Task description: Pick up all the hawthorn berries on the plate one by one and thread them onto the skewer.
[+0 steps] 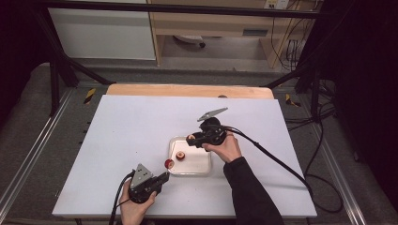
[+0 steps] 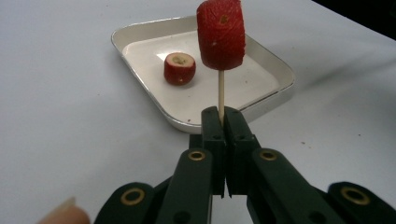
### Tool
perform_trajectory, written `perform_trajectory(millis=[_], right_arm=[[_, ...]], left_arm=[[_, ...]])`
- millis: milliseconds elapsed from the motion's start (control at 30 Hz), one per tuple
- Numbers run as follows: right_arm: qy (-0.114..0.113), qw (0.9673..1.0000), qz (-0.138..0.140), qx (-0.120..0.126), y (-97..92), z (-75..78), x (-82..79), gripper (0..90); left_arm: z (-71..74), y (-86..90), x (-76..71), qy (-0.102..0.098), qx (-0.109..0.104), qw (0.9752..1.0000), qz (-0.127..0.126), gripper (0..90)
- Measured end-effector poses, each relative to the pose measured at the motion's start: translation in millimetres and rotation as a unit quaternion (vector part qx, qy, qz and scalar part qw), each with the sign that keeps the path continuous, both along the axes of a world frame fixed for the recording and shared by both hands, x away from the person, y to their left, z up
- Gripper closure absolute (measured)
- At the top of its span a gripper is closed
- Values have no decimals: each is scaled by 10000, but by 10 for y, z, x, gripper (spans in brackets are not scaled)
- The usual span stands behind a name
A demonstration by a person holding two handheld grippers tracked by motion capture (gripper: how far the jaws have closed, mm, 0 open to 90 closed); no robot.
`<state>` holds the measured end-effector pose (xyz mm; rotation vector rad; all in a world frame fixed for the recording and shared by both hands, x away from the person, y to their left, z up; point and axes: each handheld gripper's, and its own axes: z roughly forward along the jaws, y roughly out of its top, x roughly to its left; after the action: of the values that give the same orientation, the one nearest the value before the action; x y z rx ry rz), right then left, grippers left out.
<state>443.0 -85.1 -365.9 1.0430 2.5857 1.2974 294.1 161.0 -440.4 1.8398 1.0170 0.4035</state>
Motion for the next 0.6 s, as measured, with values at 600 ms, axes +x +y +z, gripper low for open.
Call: perform_trajectory(millis=[600], right_arm=[[15, 9536, -1249, 2738, -459, -48, -437, 599]], left_arm=[[51, -404, -72, -203, -50, 9995, -252, 884]])
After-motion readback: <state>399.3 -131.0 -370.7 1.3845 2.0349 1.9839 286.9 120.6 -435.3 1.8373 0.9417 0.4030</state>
